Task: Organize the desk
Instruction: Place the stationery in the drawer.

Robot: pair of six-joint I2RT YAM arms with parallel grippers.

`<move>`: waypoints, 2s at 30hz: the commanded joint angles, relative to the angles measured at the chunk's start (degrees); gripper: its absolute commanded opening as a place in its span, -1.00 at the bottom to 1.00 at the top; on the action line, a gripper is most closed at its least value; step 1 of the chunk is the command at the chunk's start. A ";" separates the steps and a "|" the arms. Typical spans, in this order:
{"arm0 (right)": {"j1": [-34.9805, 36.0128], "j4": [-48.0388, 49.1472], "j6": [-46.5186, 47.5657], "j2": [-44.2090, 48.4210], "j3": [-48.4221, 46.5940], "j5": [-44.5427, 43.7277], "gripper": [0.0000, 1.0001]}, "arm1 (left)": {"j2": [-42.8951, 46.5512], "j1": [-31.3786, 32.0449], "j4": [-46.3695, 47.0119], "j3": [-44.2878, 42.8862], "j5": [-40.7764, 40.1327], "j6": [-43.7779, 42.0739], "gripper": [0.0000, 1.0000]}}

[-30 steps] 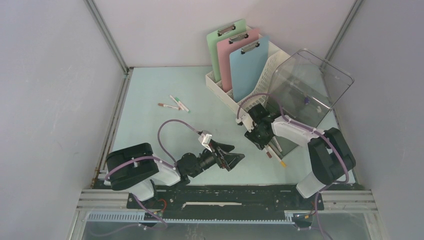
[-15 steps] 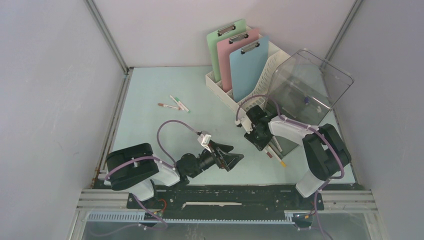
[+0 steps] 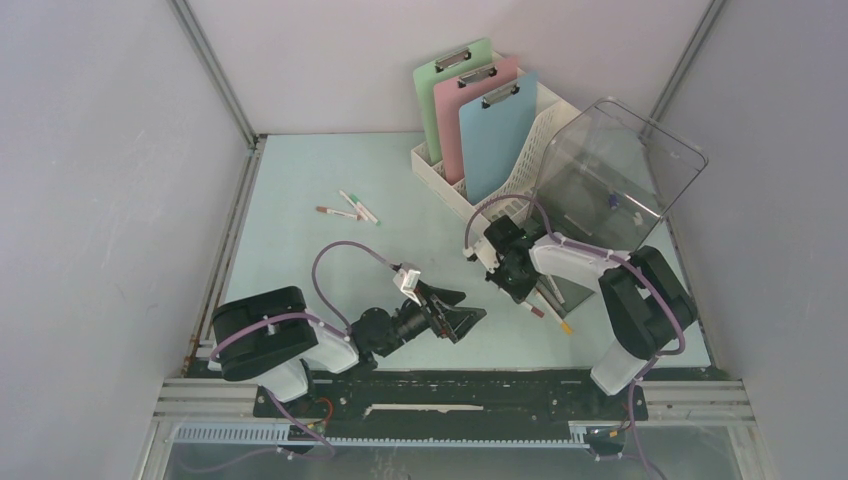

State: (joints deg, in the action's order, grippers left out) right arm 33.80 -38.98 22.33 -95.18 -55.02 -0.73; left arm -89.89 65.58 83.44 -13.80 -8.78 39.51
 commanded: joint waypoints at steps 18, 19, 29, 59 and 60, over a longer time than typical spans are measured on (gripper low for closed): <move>-3.08 -1.94 -0.20 11.11 -1.87 16.67 -1.00 | 1.98 -0.28 2.78 0.70 -0.72 -0.31 1.00; -3.58 -1.95 -0.26 12.09 -1.88 17.63 -1.00 | 1.85 -0.28 2.78 0.52 -0.56 -0.19 1.00; -11.57 -2.61 -0.70 21.77 -1.84 24.93 -1.00 | 0.17 -0.28 2.87 -1.23 0.48 0.67 1.00; -18.26 1.46 2.76 17.54 1.75 1.47 -0.92 | 1.73 -0.37 2.87 0.61 -0.80 -0.48 1.00; -18.25 1.45 2.76 17.08 1.73 1.30 -0.90 | 1.76 -0.37 2.87 0.80 -0.91 -0.48 1.00</move>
State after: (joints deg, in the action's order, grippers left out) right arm 15.40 -37.91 24.34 -76.90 -53.47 2.35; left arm -89.56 65.49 83.57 -13.61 -8.82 39.64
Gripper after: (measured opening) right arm 0.033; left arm 0.996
